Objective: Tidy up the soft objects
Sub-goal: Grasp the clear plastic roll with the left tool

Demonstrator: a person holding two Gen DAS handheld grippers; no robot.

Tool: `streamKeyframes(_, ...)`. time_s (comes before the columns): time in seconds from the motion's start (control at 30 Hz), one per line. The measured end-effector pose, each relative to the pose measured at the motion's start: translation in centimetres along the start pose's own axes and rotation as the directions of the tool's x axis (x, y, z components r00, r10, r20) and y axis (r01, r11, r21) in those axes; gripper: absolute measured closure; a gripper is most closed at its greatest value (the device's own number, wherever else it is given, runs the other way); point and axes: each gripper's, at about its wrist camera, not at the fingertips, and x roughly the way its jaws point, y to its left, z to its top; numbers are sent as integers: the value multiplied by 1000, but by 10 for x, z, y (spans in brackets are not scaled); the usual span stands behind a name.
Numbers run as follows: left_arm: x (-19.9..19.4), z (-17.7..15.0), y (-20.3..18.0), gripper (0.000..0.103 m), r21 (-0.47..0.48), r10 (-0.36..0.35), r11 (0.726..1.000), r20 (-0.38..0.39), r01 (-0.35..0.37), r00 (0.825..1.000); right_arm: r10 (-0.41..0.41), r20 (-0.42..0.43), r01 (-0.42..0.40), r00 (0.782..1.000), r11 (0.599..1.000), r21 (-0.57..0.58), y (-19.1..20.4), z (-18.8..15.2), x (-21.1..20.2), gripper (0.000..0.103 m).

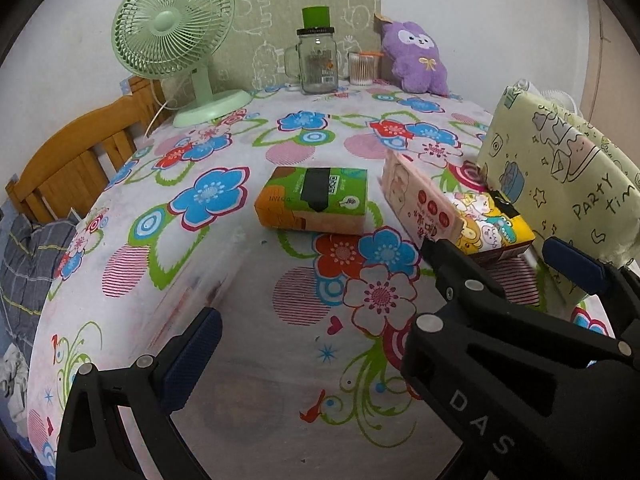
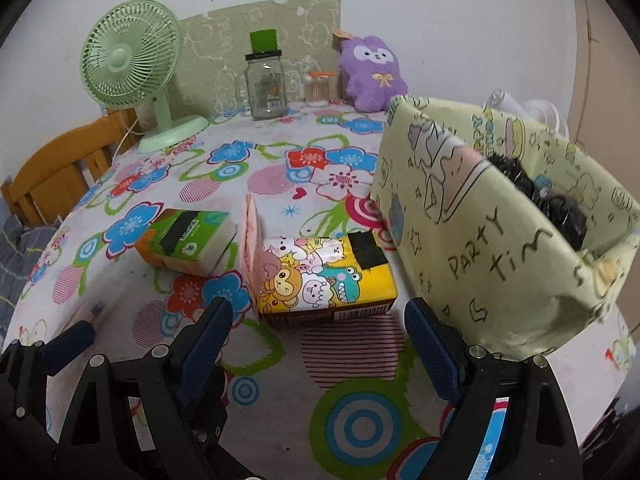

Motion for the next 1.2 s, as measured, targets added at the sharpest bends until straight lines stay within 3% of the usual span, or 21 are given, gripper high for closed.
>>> streamKeyframes(0.13,4,-1,2,1,3,-15,1000,-33,15,999,-6,-6,5,1000,1000,-6,2,-1,4,17)
streamKeyframes(0.23,5,-1,3,1,7,-24,1000,-36,24,999,2,-31,-1,1000,1000,13,-1,-1,9,30)
streamKeyframes(0.3,5,0,2,1,13,-26,1000,-35,26,999,18,-48,-17,999,1000,16,-2,-2,11,33)
streamKeyframes(0.47,5,0,3,1,13,-32,999,-39,33,999,53,-64,-55,997,998,-19,4,0,15,60)
streamKeyframes(0.53,4,0,4,1,19,-25,1000,-36,25,999,74,-69,-77,995,996,-35,7,1,15,64)
streamKeyframes(0.97,-13,11,15,5,16,-4,1000,22,4,1000,133,-43,-135,990,990,-47,18,13,1,65)
streamKeyframes(1.2,-17,20,28,5,-18,45,999,41,-44,998,113,-15,-114,993,992,-53,24,26,-1,65)
